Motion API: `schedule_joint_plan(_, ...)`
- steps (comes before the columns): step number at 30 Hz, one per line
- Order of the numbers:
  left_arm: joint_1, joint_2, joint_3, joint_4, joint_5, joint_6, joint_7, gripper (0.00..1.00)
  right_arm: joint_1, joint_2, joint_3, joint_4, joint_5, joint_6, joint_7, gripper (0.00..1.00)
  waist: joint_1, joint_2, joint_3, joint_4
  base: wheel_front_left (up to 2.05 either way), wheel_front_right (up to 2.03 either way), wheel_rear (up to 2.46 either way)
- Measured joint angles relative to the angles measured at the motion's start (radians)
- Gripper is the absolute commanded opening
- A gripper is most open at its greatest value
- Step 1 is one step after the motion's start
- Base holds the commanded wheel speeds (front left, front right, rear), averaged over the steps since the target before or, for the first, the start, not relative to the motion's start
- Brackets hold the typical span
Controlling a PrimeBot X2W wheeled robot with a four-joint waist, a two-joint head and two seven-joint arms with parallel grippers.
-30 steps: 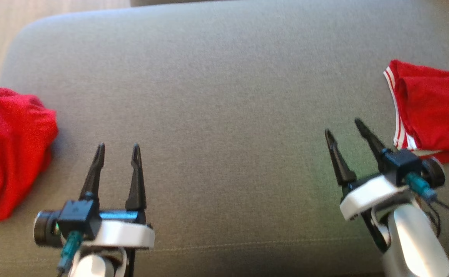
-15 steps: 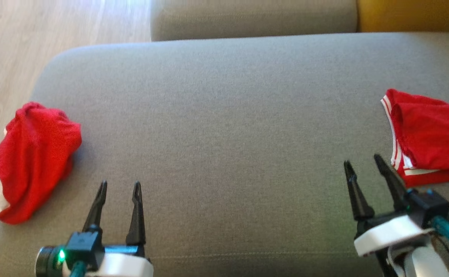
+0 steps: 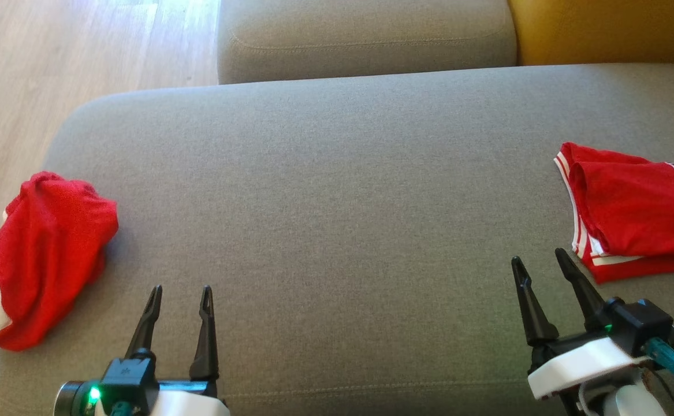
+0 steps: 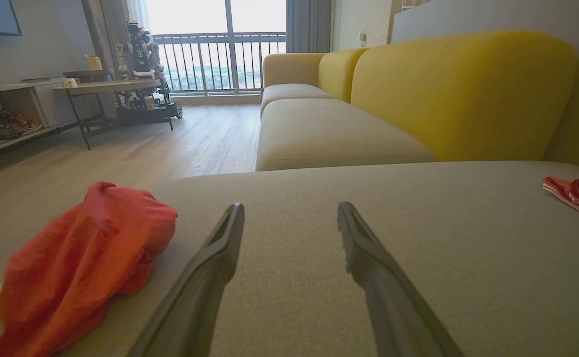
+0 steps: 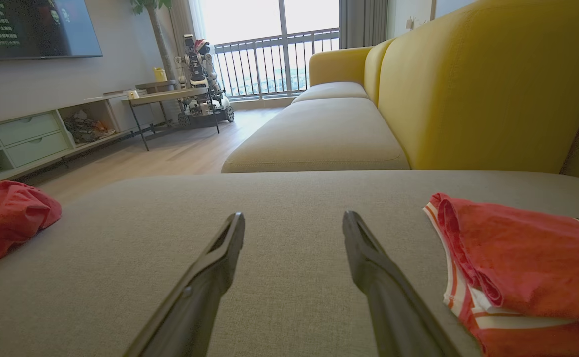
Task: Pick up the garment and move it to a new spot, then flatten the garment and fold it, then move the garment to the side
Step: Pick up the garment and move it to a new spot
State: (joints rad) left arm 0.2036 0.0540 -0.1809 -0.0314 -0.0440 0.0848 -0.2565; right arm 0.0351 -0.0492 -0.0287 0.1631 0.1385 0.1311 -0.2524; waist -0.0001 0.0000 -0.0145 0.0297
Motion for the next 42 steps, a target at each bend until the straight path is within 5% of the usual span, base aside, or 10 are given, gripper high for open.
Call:
schedule_joint_plan(15, 0.0, 0.0, 0.0, 0.004, 0.0, 0.021, 0.0, 1.0, 0.011, 0.001, 0.015, -0.006, 0.009, 0.0, 0.0, 1.0, 0.0, 0.0, 0.006, 0.063, 0.0, 0.0, 0.0)
schedule_joint_plan(32, 0.021, 0.001, 0.001, -0.026, -0.003, 0.03, 0.0, 1.0, 0.039, 0.004, 0.034, -0.018, 0.029, 0.0, 0.0, 1.0, 0.0, 0.0, -0.003, 0.334, 0.0, 0.0, 0.0)
schedule_joint_plan(42, 0.024, 0.001, 0.009, -0.033, -0.007, 0.031, 0.0, 1.0, 0.038, 0.005, 0.044, -0.018, 0.032, 0.0, 0.0, 1.0, 0.0, 0.0, 0.018, 0.424, 0.0, 0.0, 0.0)
